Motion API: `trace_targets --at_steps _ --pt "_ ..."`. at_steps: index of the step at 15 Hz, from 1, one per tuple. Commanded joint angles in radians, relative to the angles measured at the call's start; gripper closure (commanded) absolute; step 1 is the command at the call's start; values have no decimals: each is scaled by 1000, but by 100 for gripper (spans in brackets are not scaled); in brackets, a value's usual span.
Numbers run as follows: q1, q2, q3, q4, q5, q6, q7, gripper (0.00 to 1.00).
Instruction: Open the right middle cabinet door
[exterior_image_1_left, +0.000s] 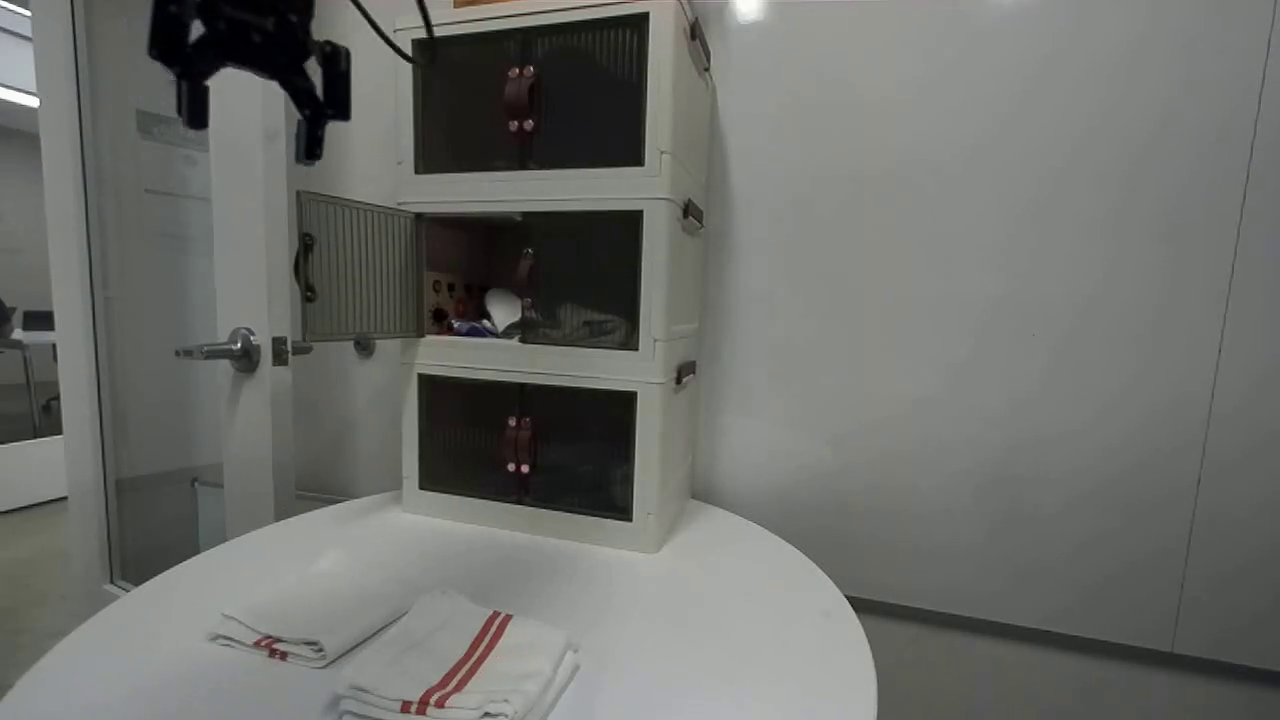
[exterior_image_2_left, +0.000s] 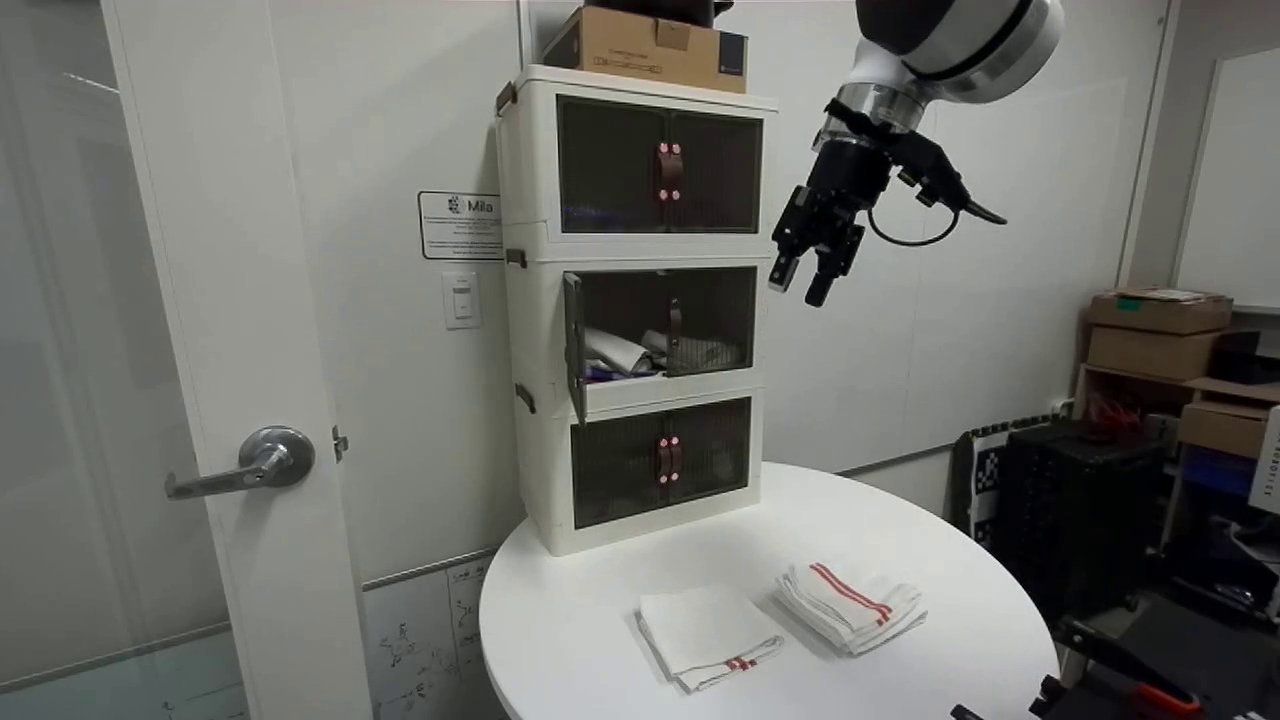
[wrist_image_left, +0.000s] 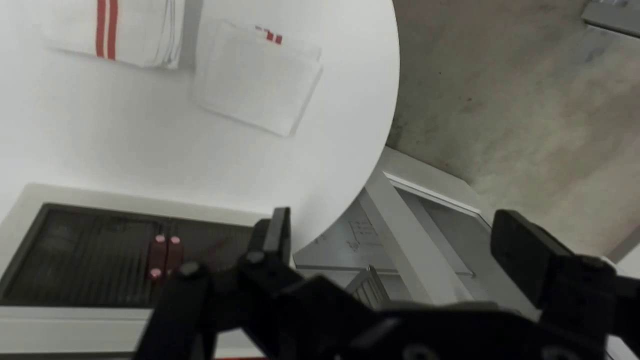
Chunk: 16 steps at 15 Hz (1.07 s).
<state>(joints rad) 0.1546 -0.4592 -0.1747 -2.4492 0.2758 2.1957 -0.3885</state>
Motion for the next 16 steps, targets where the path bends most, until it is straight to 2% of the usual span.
trace_targets --at_steps 1,3,4,6,8,9,11,16 --pt "45 167 -95 193 155 -56 -252 0" --pt "78 251 -159 290 235 -109 -411 0" --pt "31 301 -137 345 280 -168 -486 0" --pt "-6 373 -133 423 364 -249 -630 0" --pt "-59 417 -99 461 420 -333 -742 0" --pt "-86 352 -56 384 375 -251 -649 0" --pt "-109 396 -45 422 400 -293 -710 0" --pt "-113 409 -38 438 402 -300 -720 0"
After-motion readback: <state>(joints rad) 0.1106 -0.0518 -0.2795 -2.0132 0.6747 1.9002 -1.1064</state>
